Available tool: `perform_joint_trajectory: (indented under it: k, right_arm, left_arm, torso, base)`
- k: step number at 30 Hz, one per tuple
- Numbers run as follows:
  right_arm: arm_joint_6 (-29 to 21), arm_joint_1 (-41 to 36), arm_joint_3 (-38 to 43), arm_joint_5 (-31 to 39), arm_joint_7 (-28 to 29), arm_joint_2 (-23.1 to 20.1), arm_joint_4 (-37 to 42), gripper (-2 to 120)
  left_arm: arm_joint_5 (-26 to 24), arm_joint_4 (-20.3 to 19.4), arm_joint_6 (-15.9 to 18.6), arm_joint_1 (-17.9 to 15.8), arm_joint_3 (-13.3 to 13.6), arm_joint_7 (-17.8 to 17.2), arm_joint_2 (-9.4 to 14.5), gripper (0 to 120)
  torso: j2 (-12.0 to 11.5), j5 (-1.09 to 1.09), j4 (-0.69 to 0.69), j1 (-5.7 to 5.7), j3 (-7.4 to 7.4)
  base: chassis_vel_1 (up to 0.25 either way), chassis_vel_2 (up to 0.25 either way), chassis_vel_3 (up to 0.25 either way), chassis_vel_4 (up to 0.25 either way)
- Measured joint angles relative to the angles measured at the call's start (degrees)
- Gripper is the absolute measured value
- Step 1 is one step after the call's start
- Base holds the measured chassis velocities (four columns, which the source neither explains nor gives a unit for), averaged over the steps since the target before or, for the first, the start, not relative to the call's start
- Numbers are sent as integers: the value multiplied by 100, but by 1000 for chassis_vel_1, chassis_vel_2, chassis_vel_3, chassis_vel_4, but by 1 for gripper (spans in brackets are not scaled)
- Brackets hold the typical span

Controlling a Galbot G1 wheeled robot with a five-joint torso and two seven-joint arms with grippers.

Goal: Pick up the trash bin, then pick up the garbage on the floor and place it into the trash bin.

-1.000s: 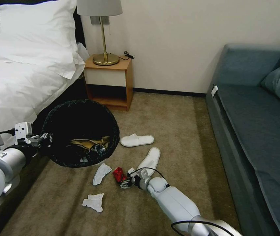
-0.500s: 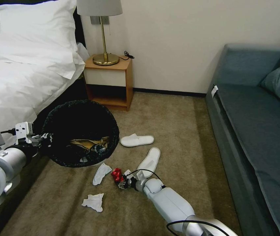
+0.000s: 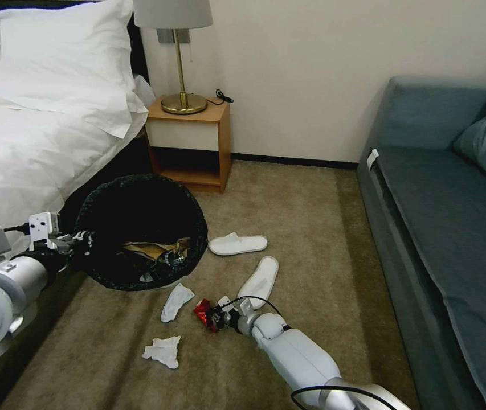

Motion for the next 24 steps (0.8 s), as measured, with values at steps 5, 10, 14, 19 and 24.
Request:
perform_joint_trajectory:
  k: [5,10,14,19,24]
  right_arm:
    - [-27,-94,22,24,117,-131,239,0]
    - [-40,-137,25,47,179,-190,332,0]
    - [-41,-143,36,46,193,-199,341,0]
    - [-86,-205,68,79,287,-320,590,0]
    - [-165,-302,77,195,390,-487,1002,0]
  left_arm:
    - [13,-21,0,1,15,2,-5,2]
    - [18,-55,0,16,21,1,-11,2]
    - [18,-71,0,19,20,-1,-10,2]
    - [13,-120,0,43,15,-17,-8,2]
    - [17,-128,0,61,14,-19,-24,2]
  torso:
    - [0,-3,0,0,1]
    - [0,-2,0,0,1]
    - [0,-2,0,0,1]
    - [0,-1,0,0,1]
    - [-1,-1,0,0,0]
  base:
    - [0,0,0,0]
    - [0,0,0,0]
    - [0,0,0,0]
    - [0,0,0,0]
    - [0,0,0,0]
